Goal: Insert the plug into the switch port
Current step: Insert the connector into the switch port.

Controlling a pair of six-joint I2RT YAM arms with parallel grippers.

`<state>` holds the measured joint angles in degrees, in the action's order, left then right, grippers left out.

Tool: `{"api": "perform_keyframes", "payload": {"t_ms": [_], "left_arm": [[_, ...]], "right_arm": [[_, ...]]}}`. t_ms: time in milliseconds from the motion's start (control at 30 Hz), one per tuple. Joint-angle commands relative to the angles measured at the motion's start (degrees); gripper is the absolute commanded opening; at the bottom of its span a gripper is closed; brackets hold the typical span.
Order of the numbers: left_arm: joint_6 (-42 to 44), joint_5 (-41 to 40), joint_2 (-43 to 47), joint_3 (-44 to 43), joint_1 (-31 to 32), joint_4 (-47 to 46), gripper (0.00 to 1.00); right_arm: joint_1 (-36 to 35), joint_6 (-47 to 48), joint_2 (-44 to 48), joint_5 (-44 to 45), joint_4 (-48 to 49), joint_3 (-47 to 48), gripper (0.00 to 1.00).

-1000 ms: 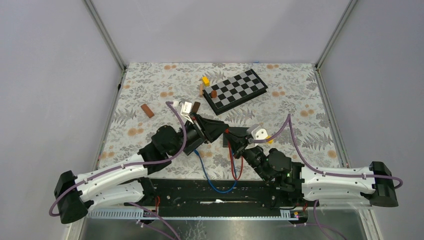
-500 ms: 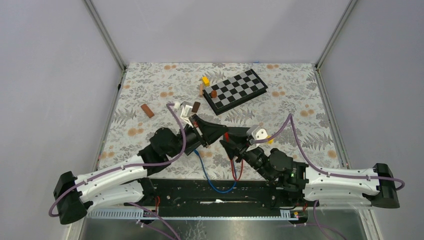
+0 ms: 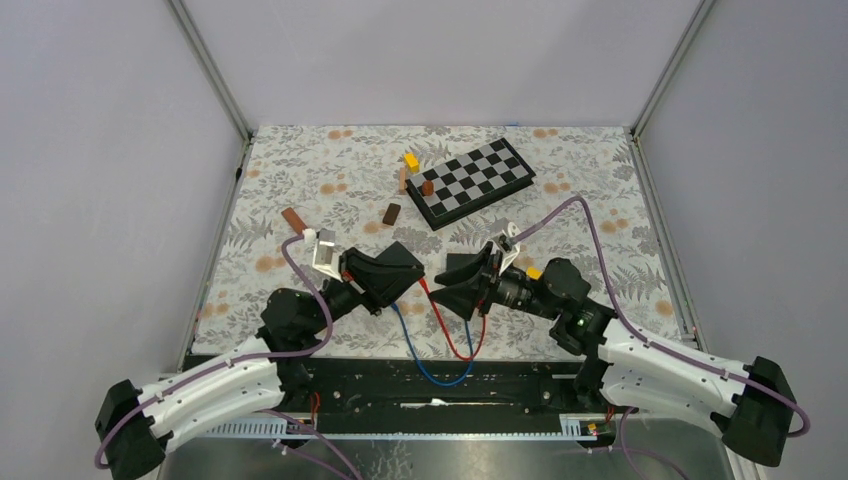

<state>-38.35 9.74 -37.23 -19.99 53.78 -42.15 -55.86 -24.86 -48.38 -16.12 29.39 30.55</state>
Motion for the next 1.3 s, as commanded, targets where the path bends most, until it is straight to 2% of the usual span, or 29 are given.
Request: {"api": "perform_keyframes", "payload": {"t_ms": [0,100,267,367,467,533,800,1000,1267], "left_arm": [[-5.2,10.0,-1.0,2.2,-3.9,-13.2,0.0],[-4.8,10.7,-1.5,2.0,-4.0,-13.8,0.0],[-4.6,9.0,-2.2,1.7,-4.0,-13.9,0.0],[-4.0,7.8,-3.2,1.2,-3.9,-14.1,0.0],[-4.9,6.2,-4.8,2.1,-4.0,-17.6,0.0],[-5.3,6.4,-6.0,2.1,-4.0,-20.4,0.0],[-4.8,7.5,-8.7,-0.1,-4.0,-21.0,0.0],[-6.4,7.5,-10.4,0.5,-3.9,-24.3,0.0],[-6.3,6.3,-10.1,0.7,-3.9,-24.1,0.0]], "right_arm": [[2.8,-10.0,-0.9,-14.1,17.1,-3.5,0.52],[2.9,-12.5,-1.6,-12.2,22.9,-5.3,0.53],[2.9,-14.7,-1.4,-0.7,32.3,-10.6,0.58],[2.9,-15.4,-0.8,4.2,36.8,-12.9,0.56],[2.9,-17.9,-1.4,6.9,42.6,-14.7,0.49],[2.9,-17.6,-0.9,6.6,43.5,-14.1,0.48],[2.9,-17.8,-3.0,5.1,44.2,-13.4,0.55],[2.9,-19.8,-7.6,4.2,49.0,-12.9,0.52],[2.9,-21.7,-10.4,1.3,51.0,-11.4,0.49]]}}
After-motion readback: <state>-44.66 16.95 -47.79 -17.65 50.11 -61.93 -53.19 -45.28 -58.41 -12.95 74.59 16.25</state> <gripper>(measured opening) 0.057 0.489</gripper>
